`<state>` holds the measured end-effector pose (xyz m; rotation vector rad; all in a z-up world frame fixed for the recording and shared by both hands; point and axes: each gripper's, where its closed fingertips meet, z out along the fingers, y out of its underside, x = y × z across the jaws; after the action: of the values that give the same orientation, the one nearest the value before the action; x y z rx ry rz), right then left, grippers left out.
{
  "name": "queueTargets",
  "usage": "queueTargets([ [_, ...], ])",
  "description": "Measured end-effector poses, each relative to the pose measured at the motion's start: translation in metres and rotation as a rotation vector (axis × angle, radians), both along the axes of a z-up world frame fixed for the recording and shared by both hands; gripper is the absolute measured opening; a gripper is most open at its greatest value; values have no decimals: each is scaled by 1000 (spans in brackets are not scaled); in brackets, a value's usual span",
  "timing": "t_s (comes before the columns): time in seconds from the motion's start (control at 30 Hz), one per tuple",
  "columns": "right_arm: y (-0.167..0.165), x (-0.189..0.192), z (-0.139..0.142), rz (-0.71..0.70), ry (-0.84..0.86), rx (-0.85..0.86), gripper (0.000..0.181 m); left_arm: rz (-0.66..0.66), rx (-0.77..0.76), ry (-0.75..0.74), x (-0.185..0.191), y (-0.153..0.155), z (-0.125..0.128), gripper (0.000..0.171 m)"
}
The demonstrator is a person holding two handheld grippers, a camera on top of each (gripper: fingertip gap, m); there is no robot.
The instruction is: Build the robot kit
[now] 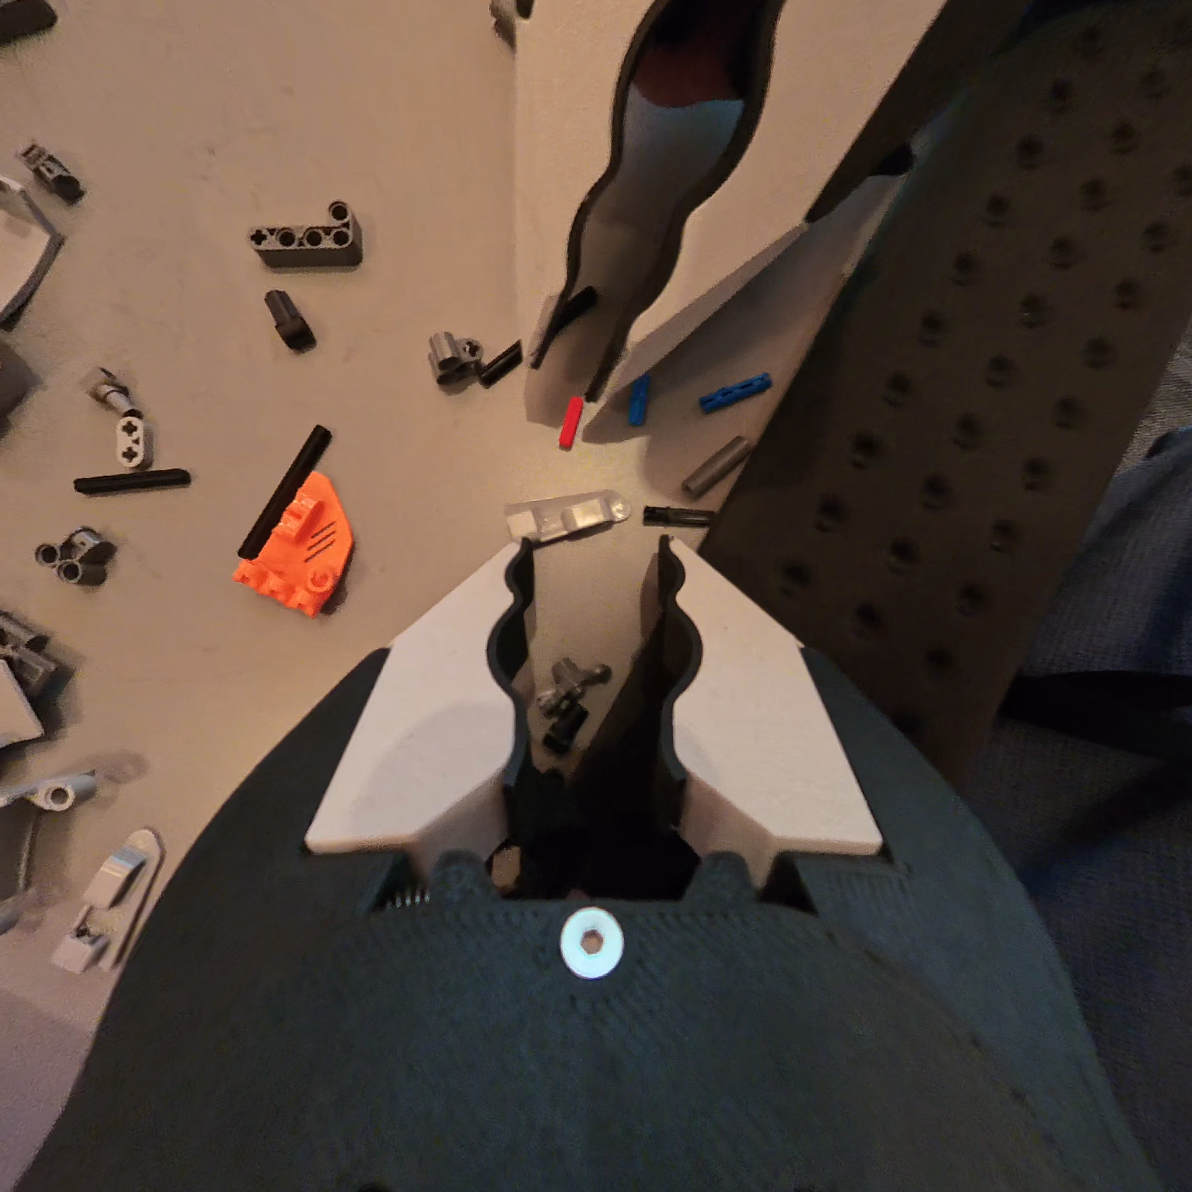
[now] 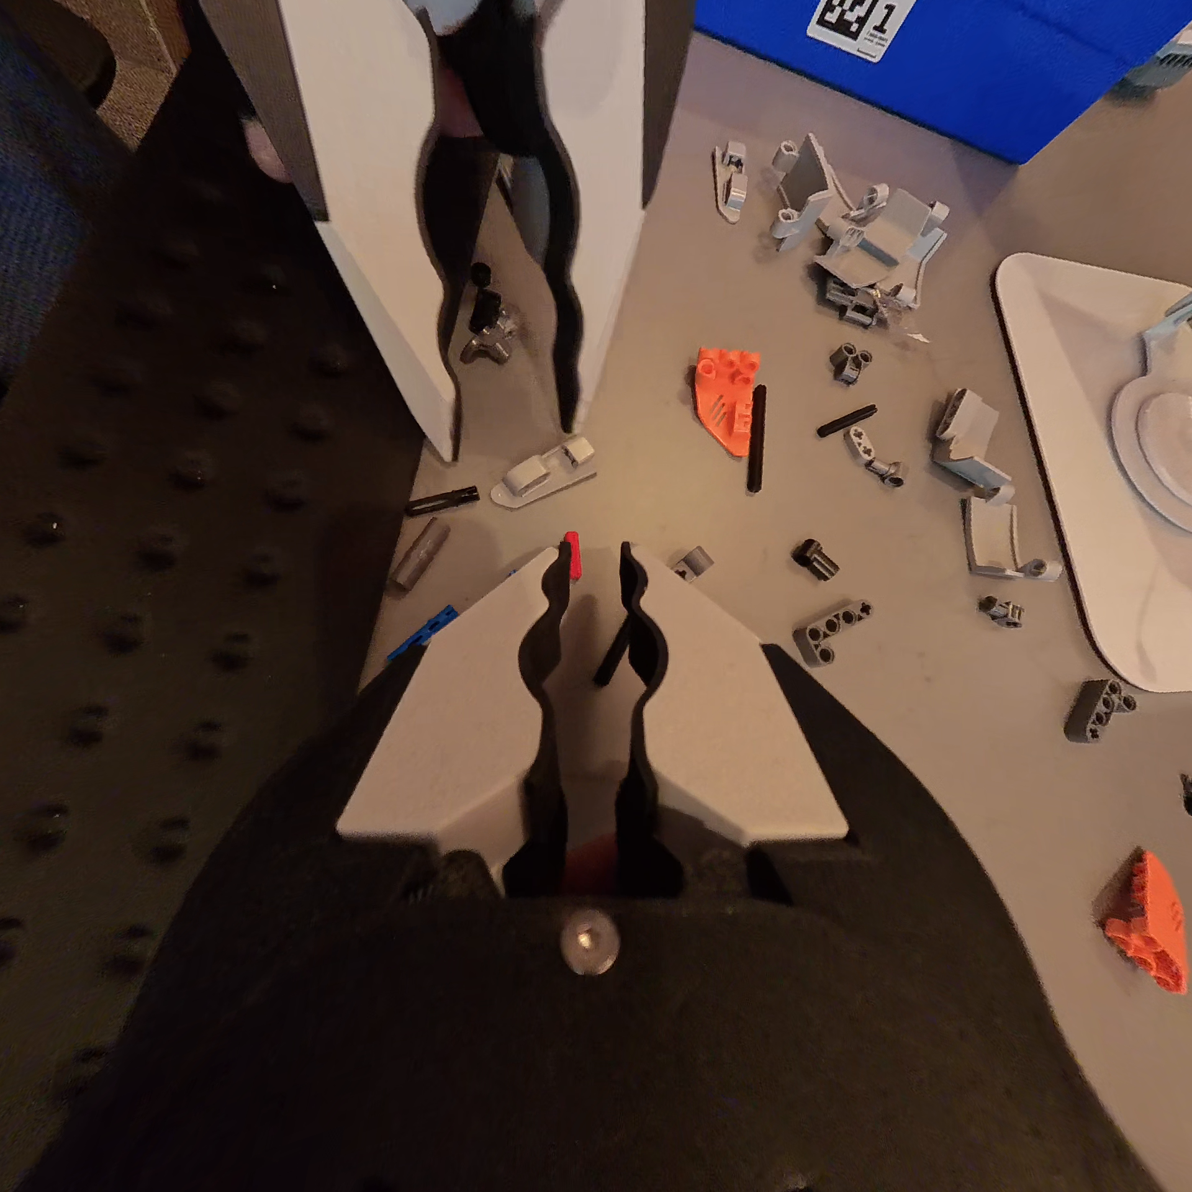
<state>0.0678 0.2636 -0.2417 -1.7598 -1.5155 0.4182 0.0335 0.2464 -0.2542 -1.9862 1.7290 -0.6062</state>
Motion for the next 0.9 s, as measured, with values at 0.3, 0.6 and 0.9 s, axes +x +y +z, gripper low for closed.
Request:
queueTargets([
  [0.3, -1, 4, 3, -7, 1, 9, 12, -60, -12, 6, 20, 6, -4, 39],
  [0.6, -3, 4, -12, 0, -39, -57, 7, -142, 90, 57, 26, 10, -6, 19],
  [0.9, -12, -4, -15, 88, -21, -110, 5, -305, 80, 46, 17, 6, -6, 18],
])
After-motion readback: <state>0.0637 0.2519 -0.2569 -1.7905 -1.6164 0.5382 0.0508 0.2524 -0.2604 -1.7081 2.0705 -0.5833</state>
